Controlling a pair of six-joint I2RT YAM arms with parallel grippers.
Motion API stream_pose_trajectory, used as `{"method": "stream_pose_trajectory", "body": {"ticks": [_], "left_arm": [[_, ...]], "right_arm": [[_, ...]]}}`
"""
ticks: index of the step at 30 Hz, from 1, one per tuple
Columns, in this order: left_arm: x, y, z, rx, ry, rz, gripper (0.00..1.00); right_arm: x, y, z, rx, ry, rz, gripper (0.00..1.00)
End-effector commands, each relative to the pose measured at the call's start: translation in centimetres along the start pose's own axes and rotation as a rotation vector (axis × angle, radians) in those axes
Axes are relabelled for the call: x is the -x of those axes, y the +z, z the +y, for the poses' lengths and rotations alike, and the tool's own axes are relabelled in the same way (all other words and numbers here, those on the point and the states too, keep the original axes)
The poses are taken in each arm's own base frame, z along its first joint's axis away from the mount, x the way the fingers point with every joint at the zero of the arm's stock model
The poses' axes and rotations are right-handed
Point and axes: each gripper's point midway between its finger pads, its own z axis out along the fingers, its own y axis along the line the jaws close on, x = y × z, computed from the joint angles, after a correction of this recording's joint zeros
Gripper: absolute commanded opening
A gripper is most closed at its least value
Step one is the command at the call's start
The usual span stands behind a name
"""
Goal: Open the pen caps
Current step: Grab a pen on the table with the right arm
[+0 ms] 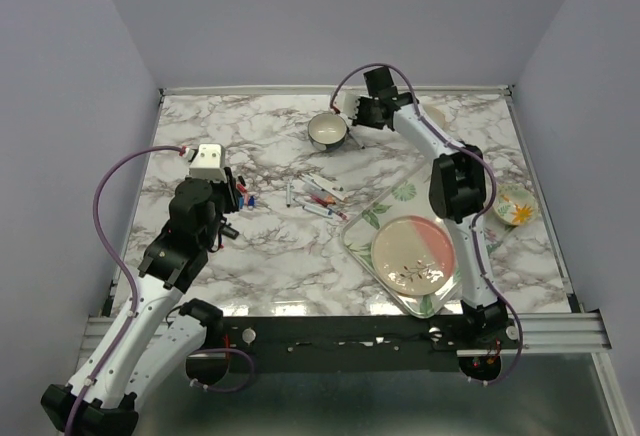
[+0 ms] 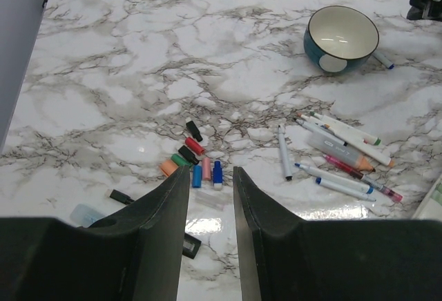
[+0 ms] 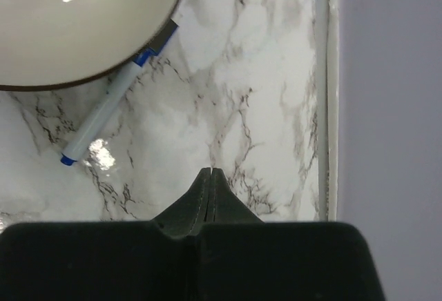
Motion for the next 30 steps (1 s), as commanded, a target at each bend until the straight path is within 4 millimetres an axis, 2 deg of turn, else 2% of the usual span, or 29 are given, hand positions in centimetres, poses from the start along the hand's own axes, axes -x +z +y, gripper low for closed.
{"method": "stream_pose_trajectory", "body": {"ticks": [1,2,11,16,30], "left_arm": [[0.3,0.0,0.4,0.016,0.007,-0.015,0.4],[0.3,0.0,0.4,0.015,0.007,-0.014,0.4],[0.3,0.1,0.5,0.021,0.004,-0.017,0.4],[0.3,0.1,0.6,0.022,0.003,-0.017,0.4],[0.4,0.1,0.7,0.025,0.002,-0.018,0.4]], "right_arm": [[1.0,1.9,3.7,0.141,-0.13,-0.097,0.01],[1.6,1.8,3.5,0.147,-0.137,-0.122,0.01],[2.4,2.6,5.1,0.236,-0.182,-0.177,0.01],[2.2,2.8,5.9,0.269,-0.188,-0.183,0.01],[1.6,3.6,6.5,0.289,-0.189,-0.172,0.01]]}}
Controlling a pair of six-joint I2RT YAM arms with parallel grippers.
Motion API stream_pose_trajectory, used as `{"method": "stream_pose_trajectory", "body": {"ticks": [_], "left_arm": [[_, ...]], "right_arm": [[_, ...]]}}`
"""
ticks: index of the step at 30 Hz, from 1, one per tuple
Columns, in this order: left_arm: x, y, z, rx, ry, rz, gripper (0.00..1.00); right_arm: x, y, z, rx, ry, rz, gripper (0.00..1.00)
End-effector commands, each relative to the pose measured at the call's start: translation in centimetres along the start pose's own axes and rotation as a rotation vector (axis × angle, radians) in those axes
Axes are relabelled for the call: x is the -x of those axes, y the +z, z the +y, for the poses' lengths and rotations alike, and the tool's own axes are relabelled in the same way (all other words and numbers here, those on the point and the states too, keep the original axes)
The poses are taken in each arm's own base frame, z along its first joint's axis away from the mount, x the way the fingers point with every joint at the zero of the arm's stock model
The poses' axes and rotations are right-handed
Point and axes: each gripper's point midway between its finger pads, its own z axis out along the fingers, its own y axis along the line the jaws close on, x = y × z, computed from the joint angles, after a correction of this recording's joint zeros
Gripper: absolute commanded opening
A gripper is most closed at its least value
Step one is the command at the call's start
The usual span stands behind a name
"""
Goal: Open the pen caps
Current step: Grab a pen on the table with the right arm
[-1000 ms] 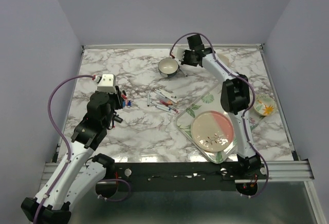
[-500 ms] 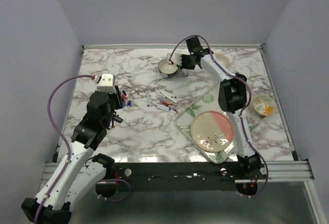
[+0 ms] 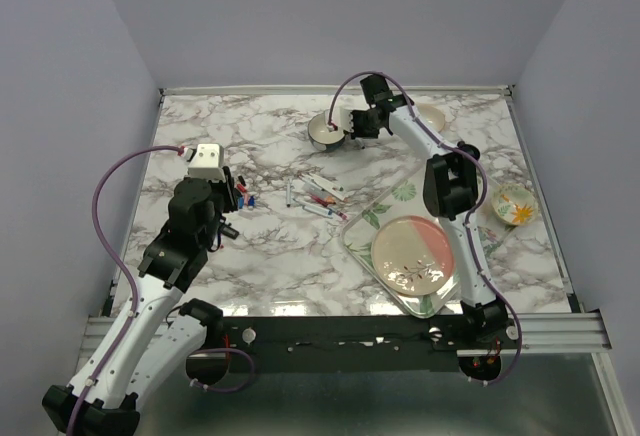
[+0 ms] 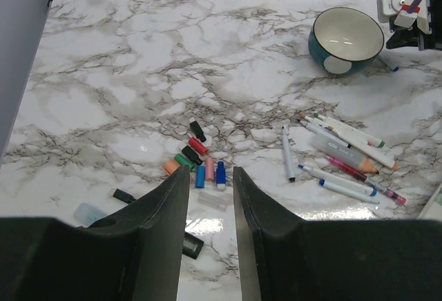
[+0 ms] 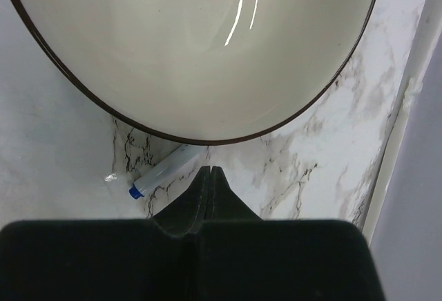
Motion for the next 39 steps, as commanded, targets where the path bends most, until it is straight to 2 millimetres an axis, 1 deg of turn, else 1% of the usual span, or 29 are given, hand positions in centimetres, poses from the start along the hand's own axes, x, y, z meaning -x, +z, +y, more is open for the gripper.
{"method": "stream_pose_trajectory", "body": {"ticks": [1,8,16,26,28,34,39], "left_arm": [[0.3,0.0,0.3,0.011,0.004,-0.019,0.4],[0.3,0.1,0.3,0.011,0.004,-0.019,0.4],[0.3,0.1,0.4,0.012,0.003,-0.017,0.4],[0.3,0.2,0.3,0.009,0.001,-0.018,0.4],[0.4,0.1,0.4,0.01,0.0,-0.019,0.4],[0.5,0.1,0.4,0.011,-0.001,-0.022,0.4],[0.4,0.1,0.4,0.008,-0.003,-0.022,0.4]], "right_arm": [[-0.3,1.2,1.2,0.049,-0.003,-0.004,0.01],[-1.0,1.2,1.2,0.054,0.005,0.013,0.01],[-1.3,1.0,2.0,0.088,0.002,0.021,0.01],[-0.9,0.8,2.7,0.125,0.001,-0.004,0.01],[-0.7,0.8,3.1,0.141,-0.004,-0.006,0.01],[-0.1,0.7,4.1,0.175,-0.021,-0.009,0.01],[0.9,0.3,4.7,0.194,-0.031,-0.032,0.01]]}}
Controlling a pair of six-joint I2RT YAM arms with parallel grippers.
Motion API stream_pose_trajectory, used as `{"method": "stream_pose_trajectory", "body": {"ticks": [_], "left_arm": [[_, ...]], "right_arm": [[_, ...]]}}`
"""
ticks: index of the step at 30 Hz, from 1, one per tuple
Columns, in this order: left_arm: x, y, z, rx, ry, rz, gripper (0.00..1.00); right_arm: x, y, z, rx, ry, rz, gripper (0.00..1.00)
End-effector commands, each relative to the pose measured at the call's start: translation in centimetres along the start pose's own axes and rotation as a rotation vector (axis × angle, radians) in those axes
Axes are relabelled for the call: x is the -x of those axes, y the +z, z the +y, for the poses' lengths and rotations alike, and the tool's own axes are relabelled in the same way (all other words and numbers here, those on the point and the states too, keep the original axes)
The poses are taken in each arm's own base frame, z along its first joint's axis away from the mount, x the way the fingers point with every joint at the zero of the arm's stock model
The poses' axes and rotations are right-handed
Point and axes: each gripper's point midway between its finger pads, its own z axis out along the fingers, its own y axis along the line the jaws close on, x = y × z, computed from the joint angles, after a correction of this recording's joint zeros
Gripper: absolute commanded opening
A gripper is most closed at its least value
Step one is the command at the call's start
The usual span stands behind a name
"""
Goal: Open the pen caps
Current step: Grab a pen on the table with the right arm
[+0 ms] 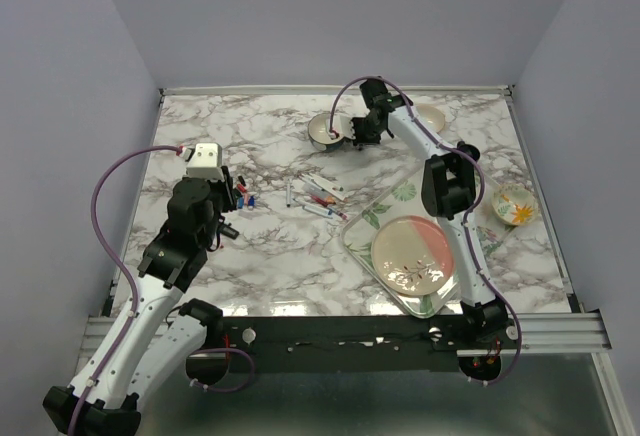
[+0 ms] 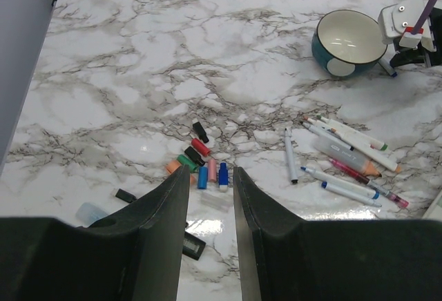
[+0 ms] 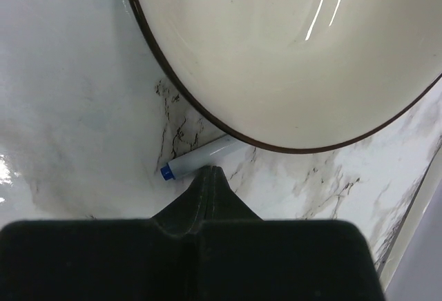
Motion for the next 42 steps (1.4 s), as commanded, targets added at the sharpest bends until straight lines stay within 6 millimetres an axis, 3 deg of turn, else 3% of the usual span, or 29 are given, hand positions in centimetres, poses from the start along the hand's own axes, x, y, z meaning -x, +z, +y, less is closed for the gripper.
{"method": "stream_pose_trajectory", "body": {"ticks": [1,11,23,32,36,37,39,42], "left_arm": [[0.3,0.1,0.1,-0.002,0.001,-0.017,0.4],[0.4,0.0,0.1,0.0,0.0,-0.019,0.4],[0.4,-0.1,0.3,0.004,-0.001,-0.022,0.4],[0.7,-0.3,0.3,-0.001,-0.008,-0.035,0.4],[0.9,-0.5,0.3,0.0,-0.01,-0.042,0.4],[1.0,-0.5,0.3,-0.001,-0.011,-0.045,0.4],[1.0,-0.6,0.3,-0.003,-0.012,-0.048,0.4],[1.2,-0.7,0.4,-0.002,-0.013,-0.057,0.4]], "right_arm": [[1.8,0.1,2.2,0.081,-0.011,-0.043,0.01],[2.8,0.0,3.0,0.112,-0.021,-0.043,0.01],[3.8,-0.9,2.0,0.062,-0.009,-0.047,0.02],[3.6,-5.3,0.3,-0.052,0.079,-0.034,0.09],[4.6,-6.9,-1.6,-0.139,0.201,-0.073,0.24],[4.5,-7.1,-1.8,-0.171,0.328,-0.073,0.4],[4.1,-7.8,-3.7,-0.278,0.474,-0.06,0.53],[4.3,-7.4,-3.1,-0.243,0.603,-0.064,0.53]]}}
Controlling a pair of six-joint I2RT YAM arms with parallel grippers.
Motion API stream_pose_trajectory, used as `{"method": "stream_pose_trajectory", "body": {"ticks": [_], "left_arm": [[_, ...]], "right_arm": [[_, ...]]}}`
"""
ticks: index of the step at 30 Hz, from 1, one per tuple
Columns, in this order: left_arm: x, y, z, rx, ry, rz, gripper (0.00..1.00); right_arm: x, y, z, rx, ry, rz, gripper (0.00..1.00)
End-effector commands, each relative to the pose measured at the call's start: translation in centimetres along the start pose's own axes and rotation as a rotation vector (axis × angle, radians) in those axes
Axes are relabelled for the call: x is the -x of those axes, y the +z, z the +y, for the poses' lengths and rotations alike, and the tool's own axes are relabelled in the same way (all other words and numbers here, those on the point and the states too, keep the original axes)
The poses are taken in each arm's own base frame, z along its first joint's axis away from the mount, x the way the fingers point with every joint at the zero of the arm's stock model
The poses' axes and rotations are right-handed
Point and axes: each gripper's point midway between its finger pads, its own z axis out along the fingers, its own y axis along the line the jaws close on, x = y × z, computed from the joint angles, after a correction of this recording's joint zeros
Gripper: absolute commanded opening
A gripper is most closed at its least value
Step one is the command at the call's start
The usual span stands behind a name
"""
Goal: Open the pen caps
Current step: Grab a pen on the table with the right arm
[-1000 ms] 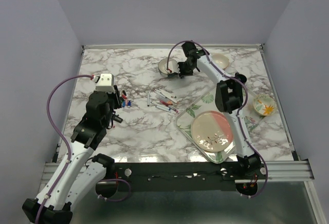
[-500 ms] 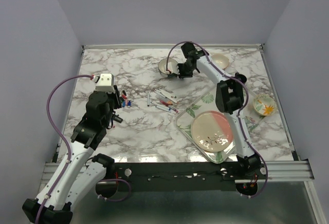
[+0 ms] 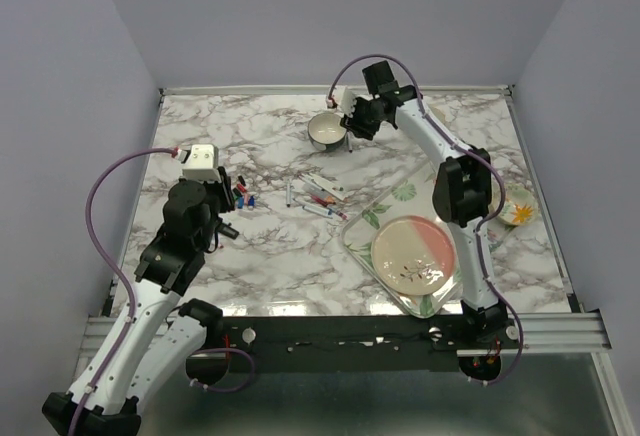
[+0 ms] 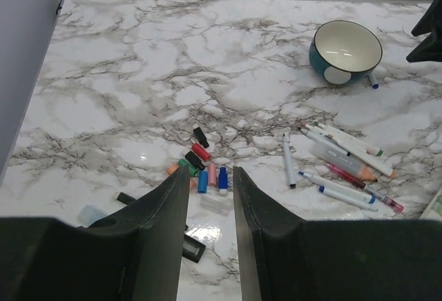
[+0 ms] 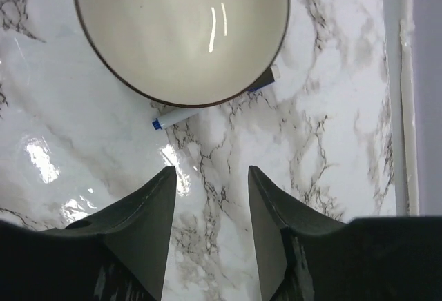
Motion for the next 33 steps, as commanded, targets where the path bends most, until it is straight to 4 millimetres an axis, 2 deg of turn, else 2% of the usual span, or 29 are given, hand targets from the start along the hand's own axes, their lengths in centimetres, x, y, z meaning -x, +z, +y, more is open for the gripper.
{"method": "stream_pose_trajectory", "body": {"ticks": [1,7,10,16,26,33], "left_arm": [[0.5,-0.2,0.1,-0.003,-0.001,-0.028,0.4],[0.5,-0.2,0.1,-0.003,-0.001,-0.027,0.4],[0.5,-0.2,0.1,-0.003,-0.003,-0.028,0.4],[0.6,-0.2,0.2,-0.002,-0.003,-0.03,0.4],[0.5,-0.2,0.1,-0.004,-0.005,-0.03,0.4],[0.5,-0.1,0.2,-0.003,-0.005,-0.028,0.4]], "right_arm": [[1.0,-0.8,-1.7,-0.102,0.346,-0.009,0.53],[-0.7,0.8,-0.5,-0.087,0.506,0.052,0.54],[-0.8,1.7,0.7,-0.04,0.597,0.056,0.59],[-0.3,2.8,1.5,-0.012,0.745,0.036,0.64],[-1.7,4.6,3.3,0.025,0.848,0.098,0.6],[-2.1,5.4,3.1,0.009,0.871,0.104,0.58]]}}
